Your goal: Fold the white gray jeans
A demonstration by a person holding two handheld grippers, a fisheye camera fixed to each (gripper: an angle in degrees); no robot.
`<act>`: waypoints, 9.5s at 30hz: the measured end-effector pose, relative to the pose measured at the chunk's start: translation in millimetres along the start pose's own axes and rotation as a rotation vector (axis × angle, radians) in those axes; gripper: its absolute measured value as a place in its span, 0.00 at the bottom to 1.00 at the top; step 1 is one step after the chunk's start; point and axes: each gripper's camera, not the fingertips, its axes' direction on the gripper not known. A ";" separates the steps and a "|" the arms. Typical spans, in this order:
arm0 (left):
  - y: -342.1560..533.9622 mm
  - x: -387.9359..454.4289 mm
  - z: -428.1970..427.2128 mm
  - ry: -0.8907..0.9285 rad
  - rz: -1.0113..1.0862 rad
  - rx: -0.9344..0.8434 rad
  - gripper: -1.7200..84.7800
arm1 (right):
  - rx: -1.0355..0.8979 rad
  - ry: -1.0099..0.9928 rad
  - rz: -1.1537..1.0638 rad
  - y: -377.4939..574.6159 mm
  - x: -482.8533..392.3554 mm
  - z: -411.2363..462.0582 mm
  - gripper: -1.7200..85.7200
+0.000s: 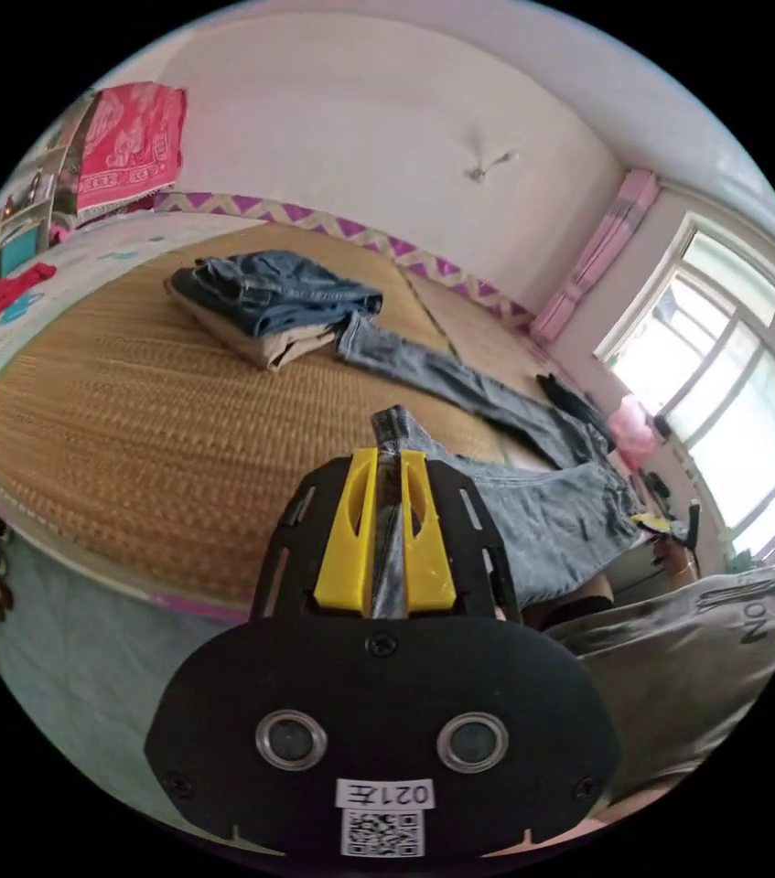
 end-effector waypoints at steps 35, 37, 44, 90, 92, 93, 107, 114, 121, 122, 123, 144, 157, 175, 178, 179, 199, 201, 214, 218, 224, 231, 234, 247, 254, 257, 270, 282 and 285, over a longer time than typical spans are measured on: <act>203.7 -79.9 -15.4 0.098 -0.613 0.109 0.11 | 0.342 -0.214 0.981 194.6 118.9 9.3 0.10; 208.9 -82.7 -13.6 0.101 -0.653 0.122 0.11 | 0.356 -0.258 1.051 209.2 122.3 16.1 0.11; 208.5 -70.1 -3.6 0.017 -0.705 0.081 0.11 | 0.355 -0.347 1.203 245.7 126.0 47.7 0.11; 22.3 22.4 174.7 0.116 -0.430 0.003 0.01 | 0.513 -0.715 1.106 122.8 230.3 128.1 0.03; -44.7 44.0 197.4 0.058 -0.341 -0.051 0.01 | 0.512 -0.737 1.068 83.8 250.3 128.5 0.03; -91.0 56.6 221.3 0.002 -0.282 -0.103 0.01 | 0.505 -0.758 1.039 55.2 264.6 133.4 0.03; -306.0 35.7 658.5 -0.316 -0.215 -0.543 0.01 | 0.188 -0.643 1.141 -130.7 393.5 356.8 0.04; -319.2 22.9 685.4 -0.229 -0.174 -0.511 0.01 | 0.275 -0.659 1.052 -145.6 395.2 339.0 0.04; -289.4 -19.3 726.5 -0.201 -0.192 -0.486 0.01 | 0.287 -0.721 1.081 -147.1 408.9 377.6 0.07; -281.7 -28.9 719.0 -0.150 -0.191 -0.461 0.02 | 0.292 -0.725 1.066 -146.9 407.4 373.7 0.07; -272.4 -39.5 706.7 -0.090 -0.196 -0.440 0.02 | 0.312 -0.729 1.039 -144.4 403.5 363.2 0.07; -25.0 -230.4 631.1 0.184 -0.626 -0.143 0.01 | 0.236 -1.031 0.591 -166.4 220.4 342.0 0.01; -7.3 -308.1 597.4 0.312 -0.594 -0.105 0.02 | 0.151 -0.948 0.501 -168.3 198.8 352.4 0.01; -60.6 -256.6 536.1 0.231 -0.599 -0.112 0.02 | 0.167 -0.973 0.513 -136.2 187.5 344.6 0.01; -69.8 -250.5 517.6 0.265 -0.627 -0.068 0.01 | 0.188 -0.974 0.542 -122.1 194.8 337.6 0.01; -71.2 -245.0 510.2 0.281 -0.639 -0.036 0.02 | 0.192 -0.970 0.547 -118.6 196.5 335.4 0.01; -242.3 -50.4 389.9 0.363 -0.681 0.127 0.02 | 0.324 -0.842 0.846 34.7 231.3 281.2 0.01; -282.7 17.0 346.3 0.400 -0.559 0.163 0.01 | 0.320 -0.840 0.839 40.1 229.9 281.2 0.01; -422.3 825.3 301.4 -0.226 0.747 0.013 0.02 | 0.290 -0.873 0.716 45.6 208.6 282.5 0.01; -326.3 1002.6 457.9 -0.511 1.127 -0.293 0.01 | 0.288 -0.879 0.704 53.0 205.2 274.2 0.01; -280.5 1110.7 473.4 -0.770 1.300 -0.165 0.01 | 0.302 -0.859 0.699 72.5 206.4 252.8 0.01; -290.8 1202.1 437.0 -0.786 1.333 -0.029 0.01 | 0.368 -0.772 0.719 67.5 215.7 221.3 0.02; -294.0 1225.6 431.3 -0.733 1.345 -0.061 0.01 | 0.415 -0.718 0.786 65.5 225.1 209.0 0.04; -315.1 1214.2 322.2 -0.764 1.293 0.262 0.01 | 0.496 -0.544 1.253 46.4 260.1 196.9 0.17; -433.4 1077.0 265.8 -0.571 0.852 0.155 0.01 | 0.501 -0.548 1.342 14.8 257.6 200.7 0.11; -458.0 989.7 354.9 -0.518 0.830 -0.338 0.01 | 0.528 -0.610 1.354 3.2 251.2 197.7 0.08; -429.0 731.8 281.0 -0.422 0.425 0.067 0.01 | 0.456 0.006 0.033 -395.1 -103.5 50.2 0.05; -369.0 406.1 252.6 -0.105 0.116 -0.004 0.01 | 0.258 0.268 -0.394 -464.4 -337.3 210.7 0.03; -364.6 376.6 292.3 -0.071 0.129 -0.016 0.01 | 0.200 0.248 -0.470 -471.0 -348.7 230.4 0.04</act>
